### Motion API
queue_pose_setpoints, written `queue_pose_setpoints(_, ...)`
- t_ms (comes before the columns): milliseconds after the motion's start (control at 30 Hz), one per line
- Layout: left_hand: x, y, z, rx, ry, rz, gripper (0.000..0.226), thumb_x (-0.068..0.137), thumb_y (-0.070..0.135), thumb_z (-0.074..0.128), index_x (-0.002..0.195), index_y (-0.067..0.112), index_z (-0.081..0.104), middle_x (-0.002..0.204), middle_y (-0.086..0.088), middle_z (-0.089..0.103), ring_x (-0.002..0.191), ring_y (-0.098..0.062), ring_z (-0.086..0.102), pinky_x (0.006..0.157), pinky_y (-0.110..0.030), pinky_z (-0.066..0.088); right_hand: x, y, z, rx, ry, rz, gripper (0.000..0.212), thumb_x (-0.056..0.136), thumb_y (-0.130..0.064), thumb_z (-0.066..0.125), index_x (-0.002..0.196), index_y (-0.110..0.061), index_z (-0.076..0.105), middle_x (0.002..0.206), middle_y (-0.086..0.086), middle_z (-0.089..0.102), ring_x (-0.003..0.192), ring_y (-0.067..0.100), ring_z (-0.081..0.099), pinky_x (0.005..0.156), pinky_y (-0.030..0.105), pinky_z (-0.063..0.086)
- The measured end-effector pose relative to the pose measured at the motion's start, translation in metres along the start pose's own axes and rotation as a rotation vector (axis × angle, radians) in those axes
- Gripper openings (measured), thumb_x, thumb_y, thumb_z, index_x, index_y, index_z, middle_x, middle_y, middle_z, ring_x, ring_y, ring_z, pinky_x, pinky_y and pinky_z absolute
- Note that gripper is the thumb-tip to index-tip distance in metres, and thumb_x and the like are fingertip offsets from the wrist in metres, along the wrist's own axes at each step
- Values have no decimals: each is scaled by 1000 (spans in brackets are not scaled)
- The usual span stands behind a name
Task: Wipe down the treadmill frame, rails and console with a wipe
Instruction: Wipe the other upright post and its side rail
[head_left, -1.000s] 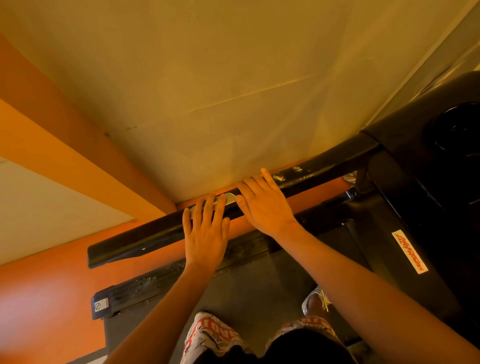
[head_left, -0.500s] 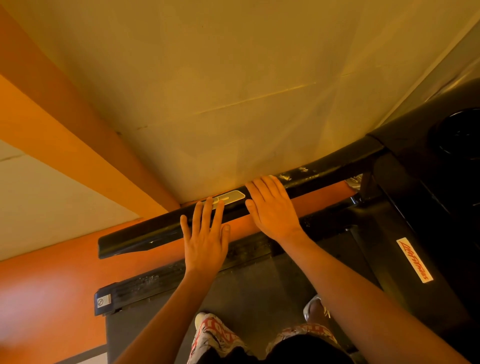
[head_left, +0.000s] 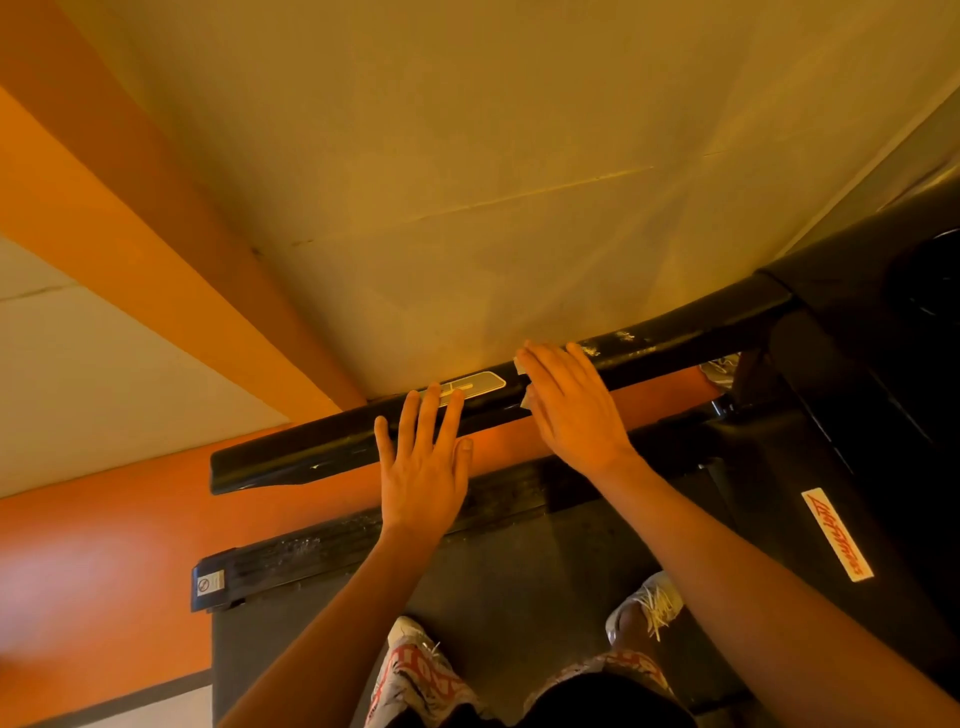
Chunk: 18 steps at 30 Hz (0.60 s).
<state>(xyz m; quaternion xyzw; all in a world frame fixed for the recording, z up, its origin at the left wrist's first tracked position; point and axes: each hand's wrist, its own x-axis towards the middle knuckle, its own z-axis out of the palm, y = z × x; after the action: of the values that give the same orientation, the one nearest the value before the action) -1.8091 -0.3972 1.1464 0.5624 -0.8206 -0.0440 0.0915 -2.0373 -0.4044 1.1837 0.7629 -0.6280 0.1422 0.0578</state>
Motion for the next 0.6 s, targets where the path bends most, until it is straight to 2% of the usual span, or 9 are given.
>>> queue_pose_setpoints(167,0,-1,1,17,-13,-1,60,105,49,28,160,29,14,166,-7,24,154,-31,17,120,-61,8,5,21,-1,-132,-59,-123,54,102,-41,47,145,-10,54,149,12,55,143,29,47,121,51,20)
queue_pose_setpoints(233,0,0,2,19,-10,-6,60,105,48,31,160,28,18,165,-8,26,154,-31,18,120,-61,8,3,25,2,-150,-38,-183,55,98,-41,57,145,-12,56,147,11,57,142,29,48,120,52,20)
queue_pose_setpoints(333,1,0,2,21,-10,-9,60,105,47,33,160,28,20,165,-8,25,154,-31,17,120,-60,6,0,29,3,-139,45,-246,58,84,-19,81,138,-11,62,139,10,64,136,27,55,119,51,25)
queue_pose_setpoints(400,1,1,2,30,-12,-5,60,105,47,33,160,28,19,165,-7,25,154,-31,16,120,-60,6,1,31,-1,-85,134,-197,58,76,-5,87,131,-8,67,132,12,68,130,28,61,117,52,32)
queue_pose_setpoints(467,1,0,1,31,-22,-1,60,105,47,33,160,28,19,165,-7,24,154,-31,16,120,-60,6,5,28,-5,-41,222,-102,56,80,2,82,133,-6,65,136,14,65,131,29,59,118,52,37)
queue_pose_setpoints(500,1,-1,1,31,-22,1,60,105,47,32,160,28,19,165,-8,24,154,-31,16,121,-60,6,7,24,-6,-46,214,-83,56,83,3,77,136,-6,63,141,14,62,135,29,56,118,52,37)
queue_pose_setpoints(567,0,-1,1,27,-19,0,60,105,47,32,160,28,18,166,-8,24,154,-31,16,121,-60,6,7,14,-3,-72,101,-98,51,91,-5,71,140,-8,59,146,14,58,141,30,50,120,51,34)
queue_pose_setpoints(600,0,-1,1,22,-20,2,59,105,47,31,160,28,19,166,-8,24,154,-31,16,121,-60,6,5,10,-2,-74,28,-95,45,98,-16,65,142,-9,57,148,13,57,144,29,46,122,50,30)
